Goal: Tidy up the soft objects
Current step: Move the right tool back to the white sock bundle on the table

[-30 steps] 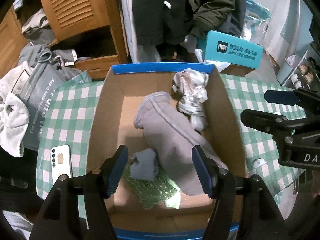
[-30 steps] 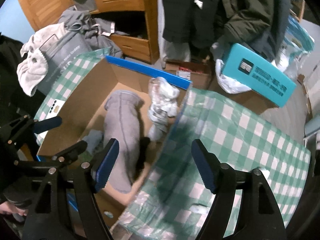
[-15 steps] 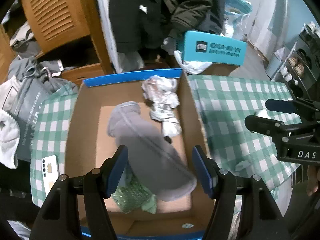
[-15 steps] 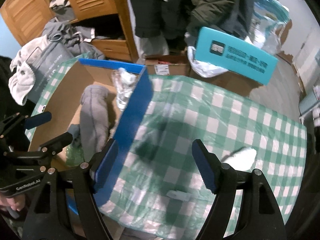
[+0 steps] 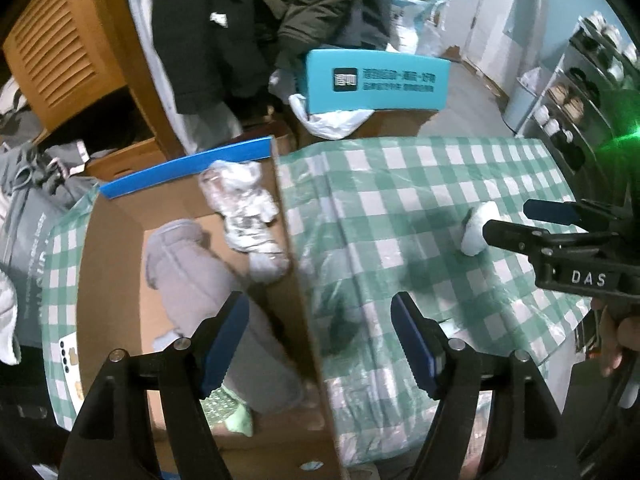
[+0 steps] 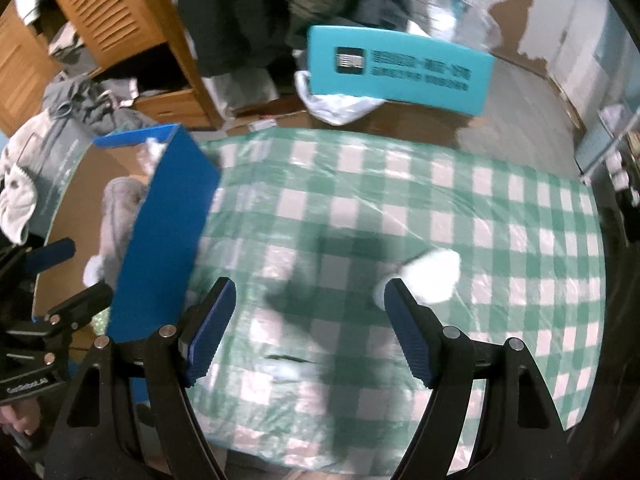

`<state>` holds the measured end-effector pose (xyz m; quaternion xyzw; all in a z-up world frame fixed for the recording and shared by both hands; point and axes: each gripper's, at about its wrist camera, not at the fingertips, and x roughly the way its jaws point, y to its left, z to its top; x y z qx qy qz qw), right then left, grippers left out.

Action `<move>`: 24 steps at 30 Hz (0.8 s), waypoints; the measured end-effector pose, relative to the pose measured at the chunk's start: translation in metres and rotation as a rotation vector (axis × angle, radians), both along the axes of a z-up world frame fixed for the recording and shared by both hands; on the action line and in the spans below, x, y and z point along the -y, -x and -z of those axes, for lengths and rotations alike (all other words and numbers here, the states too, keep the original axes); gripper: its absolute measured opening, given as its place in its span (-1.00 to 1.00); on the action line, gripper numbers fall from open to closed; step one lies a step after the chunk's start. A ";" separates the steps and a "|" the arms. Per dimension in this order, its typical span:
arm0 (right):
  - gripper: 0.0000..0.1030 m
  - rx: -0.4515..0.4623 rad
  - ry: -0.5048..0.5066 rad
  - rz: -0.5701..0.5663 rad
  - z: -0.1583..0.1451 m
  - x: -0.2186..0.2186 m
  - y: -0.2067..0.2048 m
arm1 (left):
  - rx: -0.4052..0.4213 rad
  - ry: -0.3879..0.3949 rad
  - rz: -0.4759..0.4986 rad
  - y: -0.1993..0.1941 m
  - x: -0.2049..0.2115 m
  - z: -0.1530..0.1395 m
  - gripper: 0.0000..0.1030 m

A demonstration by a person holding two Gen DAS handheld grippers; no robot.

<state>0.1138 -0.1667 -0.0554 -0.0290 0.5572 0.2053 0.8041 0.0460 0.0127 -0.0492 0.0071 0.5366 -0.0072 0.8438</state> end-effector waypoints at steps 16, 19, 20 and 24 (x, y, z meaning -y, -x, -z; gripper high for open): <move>0.49 -0.074 0.012 0.148 0.038 0.066 -0.023 | -0.067 -0.028 0.066 -0.032 0.046 0.029 0.49; 0.50 -0.090 0.009 0.171 0.047 0.071 -0.029 | -0.075 -0.028 0.068 -0.038 0.052 0.035 0.49; 0.50 -0.096 0.007 0.177 0.050 0.072 -0.031 | -0.077 -0.029 0.070 -0.041 0.054 0.037 0.49; 0.50 -0.122 0.009 0.198 0.065 0.074 -0.040 | -0.088 -0.028 0.071 -0.052 0.059 0.046 0.49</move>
